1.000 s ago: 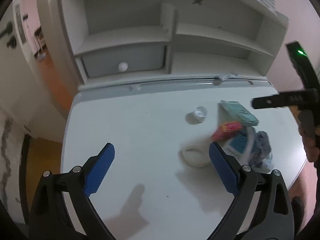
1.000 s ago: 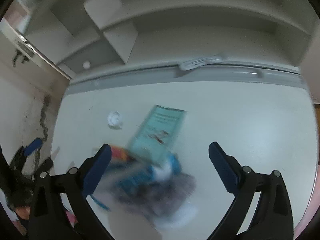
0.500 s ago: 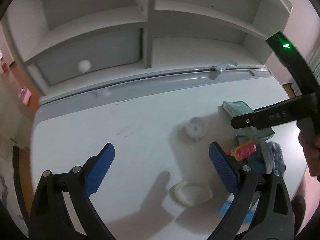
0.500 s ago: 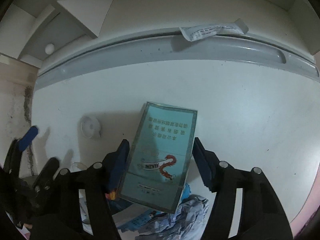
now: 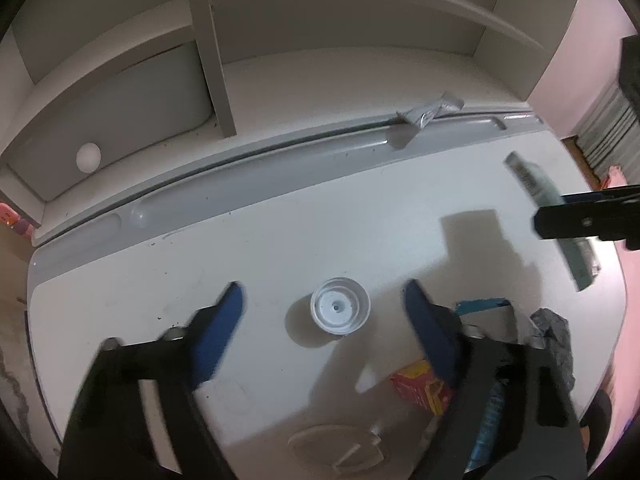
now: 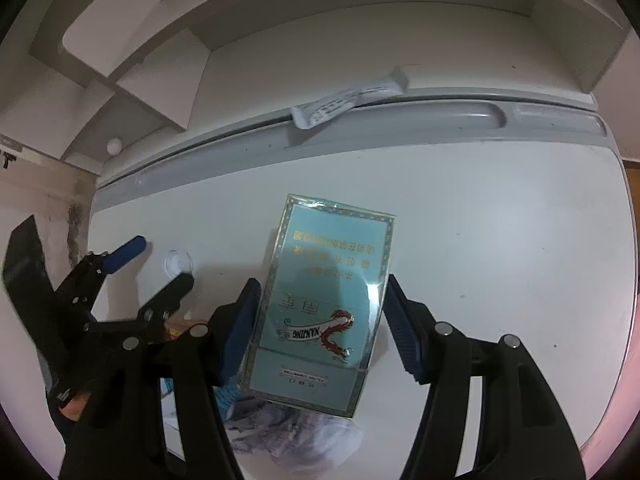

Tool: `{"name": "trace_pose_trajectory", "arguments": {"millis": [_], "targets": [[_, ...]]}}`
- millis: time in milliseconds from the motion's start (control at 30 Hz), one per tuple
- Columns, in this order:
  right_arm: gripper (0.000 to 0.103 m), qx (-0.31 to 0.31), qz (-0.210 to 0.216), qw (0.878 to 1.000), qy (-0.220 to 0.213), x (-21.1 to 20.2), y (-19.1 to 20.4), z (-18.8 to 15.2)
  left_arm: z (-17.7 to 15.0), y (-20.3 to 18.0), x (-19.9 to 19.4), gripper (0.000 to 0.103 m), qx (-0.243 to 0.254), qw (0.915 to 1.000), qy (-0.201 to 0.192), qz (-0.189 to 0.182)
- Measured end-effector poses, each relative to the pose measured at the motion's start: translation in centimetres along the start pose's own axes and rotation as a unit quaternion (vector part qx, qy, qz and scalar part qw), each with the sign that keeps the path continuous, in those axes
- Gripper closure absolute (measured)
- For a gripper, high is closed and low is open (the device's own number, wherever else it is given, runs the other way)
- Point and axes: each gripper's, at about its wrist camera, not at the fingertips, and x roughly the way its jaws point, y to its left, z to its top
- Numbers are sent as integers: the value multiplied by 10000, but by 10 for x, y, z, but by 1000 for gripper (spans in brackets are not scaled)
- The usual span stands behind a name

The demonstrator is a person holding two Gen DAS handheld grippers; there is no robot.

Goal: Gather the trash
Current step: 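Grasp the light-blue cigarette box with the right tool while the left tool grasps the white bottle cap, then carry cigarette box and bottle cap over the bin and open both tools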

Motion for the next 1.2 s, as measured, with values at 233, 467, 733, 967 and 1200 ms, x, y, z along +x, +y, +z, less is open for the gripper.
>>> {"name": "trace_pose_trajectory", "arguments": {"millis": [233,467,733,967,1200], "targets": [[42,87,95,9997,-185,-24,-27,-11,0,-1,-2,73,-107,9999,46,49],[42,383,94,9979,-505,-55,-84,-45,12,-51,-41,73,253,9989,-382,62],[42,1393,-111,9848,-1027,-103,-222,-144,17,-181,-69,73,1107,9889,-714,-681],[42,2615,-534,9511,-1552,-129,-347,-270,-13,-351,-62,73,2249,9577,-558,-1708],[42,3914,-1023,8959,-1836,-118,-437,-397,-83,-513,-37,73,3331,9038,-145,-2682]]}}
